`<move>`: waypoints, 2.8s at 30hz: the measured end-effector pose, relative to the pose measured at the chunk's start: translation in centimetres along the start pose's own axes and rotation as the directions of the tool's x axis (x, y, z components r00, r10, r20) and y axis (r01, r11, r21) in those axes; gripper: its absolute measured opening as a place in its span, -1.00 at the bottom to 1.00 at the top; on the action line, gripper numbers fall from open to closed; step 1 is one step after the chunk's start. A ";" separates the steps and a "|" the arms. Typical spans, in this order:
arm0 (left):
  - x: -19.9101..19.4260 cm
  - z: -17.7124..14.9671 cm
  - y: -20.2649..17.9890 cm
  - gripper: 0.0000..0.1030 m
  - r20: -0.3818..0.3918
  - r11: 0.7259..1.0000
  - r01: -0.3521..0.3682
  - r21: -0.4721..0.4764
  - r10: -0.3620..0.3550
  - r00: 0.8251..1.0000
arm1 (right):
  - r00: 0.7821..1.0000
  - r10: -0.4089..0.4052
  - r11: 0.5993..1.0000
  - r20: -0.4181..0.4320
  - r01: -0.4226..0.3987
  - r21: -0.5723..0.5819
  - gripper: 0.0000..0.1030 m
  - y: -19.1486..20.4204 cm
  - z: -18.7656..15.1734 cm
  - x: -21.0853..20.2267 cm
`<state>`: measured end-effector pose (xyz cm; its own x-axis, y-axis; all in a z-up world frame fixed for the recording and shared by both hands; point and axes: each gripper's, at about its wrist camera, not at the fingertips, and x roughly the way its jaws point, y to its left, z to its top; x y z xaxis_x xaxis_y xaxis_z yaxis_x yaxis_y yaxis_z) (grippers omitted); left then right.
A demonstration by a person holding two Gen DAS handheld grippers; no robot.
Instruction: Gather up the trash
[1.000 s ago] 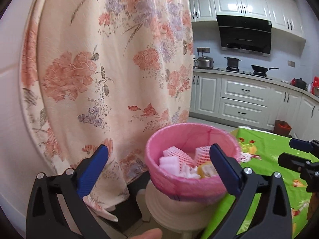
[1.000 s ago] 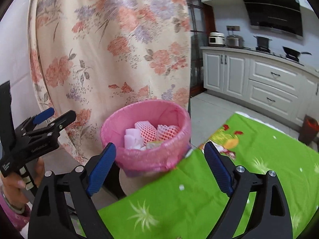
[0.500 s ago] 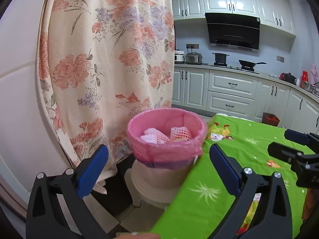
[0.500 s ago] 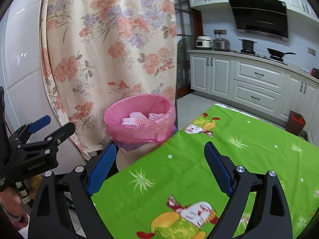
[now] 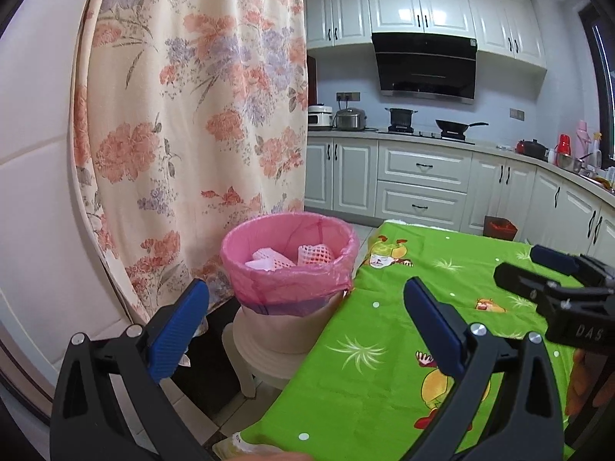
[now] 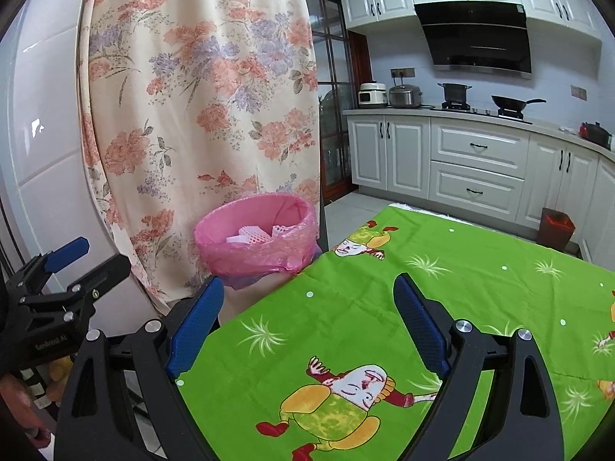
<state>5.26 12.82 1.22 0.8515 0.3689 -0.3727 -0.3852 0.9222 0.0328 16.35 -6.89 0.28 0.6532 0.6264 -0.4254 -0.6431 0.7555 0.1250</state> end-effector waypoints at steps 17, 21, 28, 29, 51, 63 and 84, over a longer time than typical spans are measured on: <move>-0.4 -0.9 0.5 0.91 0.029 1.000 -0.015 -0.008 0.016 0.999 | 0.994 -0.013 0.999 0.111 0.017 -0.035 0.64 0.9 -1.0 -1.8; -0.7 -1.2 0.9 0.91 0.031 1.000 -0.017 -0.018 0.017 0.999 | 0.990 -0.017 1.000 0.141 0.020 -0.022 0.64 0.6 -1.2 -1.9; -0.8 -2.3 1.2 0.91 0.037 0.999 -0.017 -0.030 0.018 0.999 | 0.988 -0.037 0.999 0.152 0.043 -0.033 0.64 0.7 -1.9 -1.6; -0.7 -2.5 1.3 0.91 0.033 0.999 -0.019 -0.031 0.020 0.999 | 0.988 -0.039 0.998 0.150 0.045 -0.037 0.64 0.8 -2.0 -1.6; -0.4 -4.5 1.7 0.91 0.022 0.999 -0.033 -0.041 0.034 0.999 | 0.989 -0.026 0.996 0.147 0.037 -0.078 0.64 2.0 -3.8 -0.7; -0.6 -4.6 1.8 0.91 0.037 0.998 -0.037 -0.044 0.038 0.999 | 0.985 -0.014 0.997 0.172 0.027 -0.073 0.64 2.0 -4.2 -0.8; -1.1 -4.7 1.8 0.91 0.044 0.998 -0.046 -0.044 0.047 0.998 | 0.984 -0.008 0.996 0.179 0.023 -0.081 0.64 2.2 -4.5 -1.4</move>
<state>1.99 13.55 -2.70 0.8470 0.4170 -0.3296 -0.4388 0.8985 0.0091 12.21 -6.96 -2.93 0.7193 0.6446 -0.2589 -0.6583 0.7516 0.0421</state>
